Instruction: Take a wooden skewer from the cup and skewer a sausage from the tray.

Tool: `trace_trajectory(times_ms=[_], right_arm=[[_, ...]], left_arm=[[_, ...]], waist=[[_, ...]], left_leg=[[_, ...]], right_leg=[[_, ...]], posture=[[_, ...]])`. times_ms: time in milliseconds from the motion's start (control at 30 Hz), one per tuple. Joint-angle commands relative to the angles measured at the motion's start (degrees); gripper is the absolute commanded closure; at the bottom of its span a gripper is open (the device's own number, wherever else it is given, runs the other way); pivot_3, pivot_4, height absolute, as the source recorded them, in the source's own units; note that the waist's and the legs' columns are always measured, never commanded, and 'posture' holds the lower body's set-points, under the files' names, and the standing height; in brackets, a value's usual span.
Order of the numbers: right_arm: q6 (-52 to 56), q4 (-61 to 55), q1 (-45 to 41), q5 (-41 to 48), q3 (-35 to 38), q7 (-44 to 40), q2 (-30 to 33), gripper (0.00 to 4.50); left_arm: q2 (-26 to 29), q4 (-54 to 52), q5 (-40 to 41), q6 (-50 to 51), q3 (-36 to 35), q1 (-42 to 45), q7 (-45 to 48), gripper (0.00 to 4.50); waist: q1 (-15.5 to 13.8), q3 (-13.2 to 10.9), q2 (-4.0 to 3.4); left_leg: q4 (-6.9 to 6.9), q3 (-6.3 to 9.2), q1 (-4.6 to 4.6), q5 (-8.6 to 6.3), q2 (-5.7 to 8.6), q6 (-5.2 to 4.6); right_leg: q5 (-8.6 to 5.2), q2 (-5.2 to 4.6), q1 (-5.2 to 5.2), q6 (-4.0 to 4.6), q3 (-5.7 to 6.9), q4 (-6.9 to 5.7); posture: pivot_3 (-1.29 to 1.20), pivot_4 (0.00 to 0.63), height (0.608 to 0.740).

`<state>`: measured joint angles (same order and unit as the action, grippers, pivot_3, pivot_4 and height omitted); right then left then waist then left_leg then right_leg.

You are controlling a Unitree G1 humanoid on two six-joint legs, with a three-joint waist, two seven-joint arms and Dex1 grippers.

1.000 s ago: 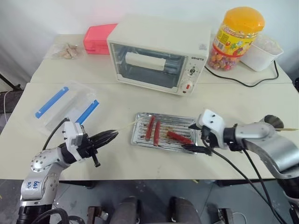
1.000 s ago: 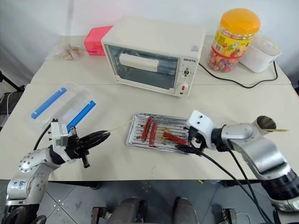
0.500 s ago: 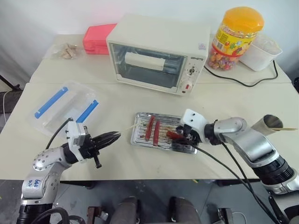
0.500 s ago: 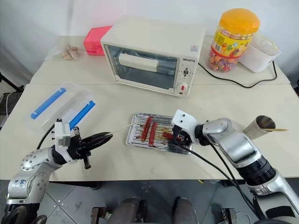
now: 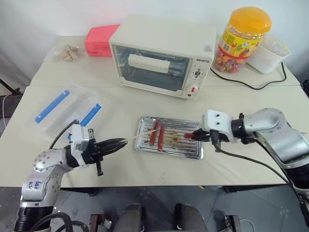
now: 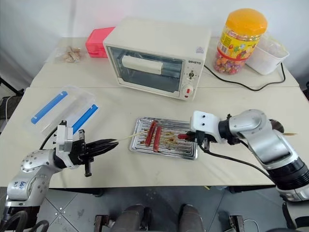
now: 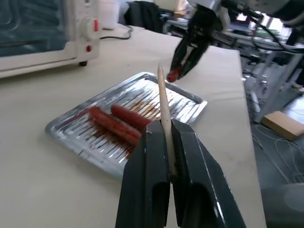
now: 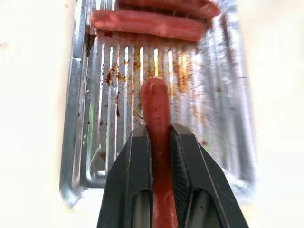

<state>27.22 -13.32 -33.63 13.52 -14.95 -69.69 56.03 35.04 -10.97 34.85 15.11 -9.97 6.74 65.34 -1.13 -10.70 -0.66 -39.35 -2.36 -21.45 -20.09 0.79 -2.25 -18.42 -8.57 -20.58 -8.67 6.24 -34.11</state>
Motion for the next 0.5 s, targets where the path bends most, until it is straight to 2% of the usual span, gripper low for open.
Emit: trace_trajectory(times_ms=[33, 200, 500], right_arm=[[-2.35, -2.12, -0.93, 2.34, 4.19, -3.73, 1.85, 4.18], [-1.92, -4.93, -0.25, 4.10, 5.68, -5.26, 1.49, 4.18], [3.81, -9.11, -0.16, 6.57, 5.58, -4.58, 1.06, 4.18]], left_arm=[[1.08, 0.26, 0.08, 0.22, 3.23, 1.94, 3.83, 4.50], [1.26, 1.47, -0.88, 1.70, 6.66, 3.92, 4.73, 4.50], [-1.56, 3.85, -2.16, -0.41, 8.90, 6.19, 4.06, 4.50]], waist=[[0.02, 0.00, 0.00], [0.05, 0.00, 0.00], [-0.16, 0.00, 0.01]], left_leg=[[0.00, -0.01, 0.00, 0.00, 0.00, 0.00], [0.00, -0.02, 0.00, 0.00, -0.02, 0.00], [-0.02, 0.00, -0.01, 0.00, -0.01, 0.00]], right_leg=[[0.00, 0.00, 0.00, 0.00, 0.00, 0.00], [0.00, -0.01, -0.01, 0.00, 0.01, 0.00], [0.00, -0.02, -0.01, 0.00, 0.01, -0.02]], posture=[[0.00, 0.150, 0.740], [0.00, 0.150, 0.740], [0.00, 0.150, 0.740]])
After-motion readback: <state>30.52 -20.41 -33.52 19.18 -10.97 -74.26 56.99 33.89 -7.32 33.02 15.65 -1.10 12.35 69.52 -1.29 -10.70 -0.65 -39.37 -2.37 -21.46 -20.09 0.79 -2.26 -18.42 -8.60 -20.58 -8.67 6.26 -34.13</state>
